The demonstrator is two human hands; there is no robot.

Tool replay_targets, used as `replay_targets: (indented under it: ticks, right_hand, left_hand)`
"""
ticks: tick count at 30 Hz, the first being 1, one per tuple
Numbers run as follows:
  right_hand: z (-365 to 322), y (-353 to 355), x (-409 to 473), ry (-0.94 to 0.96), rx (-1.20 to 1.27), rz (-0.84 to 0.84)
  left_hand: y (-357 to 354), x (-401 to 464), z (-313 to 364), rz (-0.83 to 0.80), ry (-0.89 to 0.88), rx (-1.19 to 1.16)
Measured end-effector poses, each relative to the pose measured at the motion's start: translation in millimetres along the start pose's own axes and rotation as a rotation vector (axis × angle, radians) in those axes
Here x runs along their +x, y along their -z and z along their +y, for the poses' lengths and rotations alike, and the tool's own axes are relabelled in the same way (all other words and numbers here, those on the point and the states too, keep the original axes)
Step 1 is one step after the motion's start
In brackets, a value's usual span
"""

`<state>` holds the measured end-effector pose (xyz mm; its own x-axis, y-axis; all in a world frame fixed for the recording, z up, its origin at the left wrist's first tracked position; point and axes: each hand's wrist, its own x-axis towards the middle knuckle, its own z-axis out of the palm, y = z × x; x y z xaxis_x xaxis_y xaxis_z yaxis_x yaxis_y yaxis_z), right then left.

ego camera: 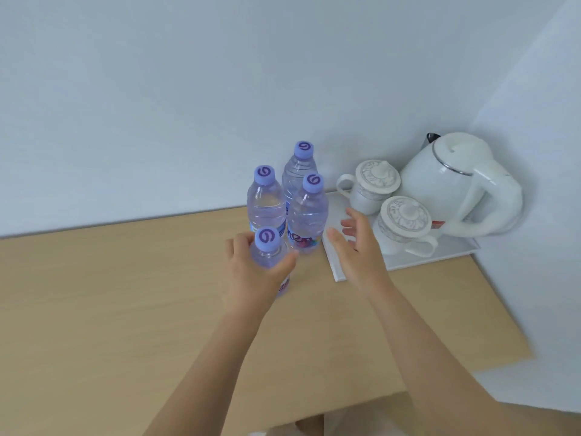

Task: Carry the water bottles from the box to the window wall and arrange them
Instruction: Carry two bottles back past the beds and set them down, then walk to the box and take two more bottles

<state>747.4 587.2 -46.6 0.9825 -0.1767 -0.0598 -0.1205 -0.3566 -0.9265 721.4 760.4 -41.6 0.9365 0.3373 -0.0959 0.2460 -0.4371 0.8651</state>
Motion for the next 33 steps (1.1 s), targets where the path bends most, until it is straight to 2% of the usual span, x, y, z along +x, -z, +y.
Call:
replay_targets:
  ticks: [3,7,10,14,18,21,23,28,33]
  right_hand:
    - [13,16,-33,-0.047,0.009,0.092]
    - [28,40,-71,-0.108,-0.031,0.132]
    - [38,64,-97,-0.139,-0.08,0.141]
    - [55,108,-135,-0.163,-0.125,0.18]
    - [78,164,-189,-0.224,-0.13,0.219]
    - [102,213,-242,-0.312,-0.138,0.286]
    - [119,251,-282,-0.348,-0.183,0.354]
    - [155,341,-382,-0.508,-0.324,0.523]
    - [184,397,-454,-0.658,-0.357,0.648]
  left_hand:
    - [0,2,0,-0.042,0.079,0.02]
    - [-5,-3,-5,-0.051,0.12,-0.012]
    - [-11,-26,-19,-0.061,0.254,-0.096]
    - [-41,-85,-20,-0.262,0.292,-0.002]
    - [-91,-156,3,-0.582,0.088,0.094]
    - [-133,-217,30,-0.882,-0.15,0.247]
    - [-162,-260,48,-1.016,-0.326,0.366]
    - [-225,-354,88,-1.121,-0.803,0.63]
    - [-276,-426,120,-1.221,-0.926,0.658]
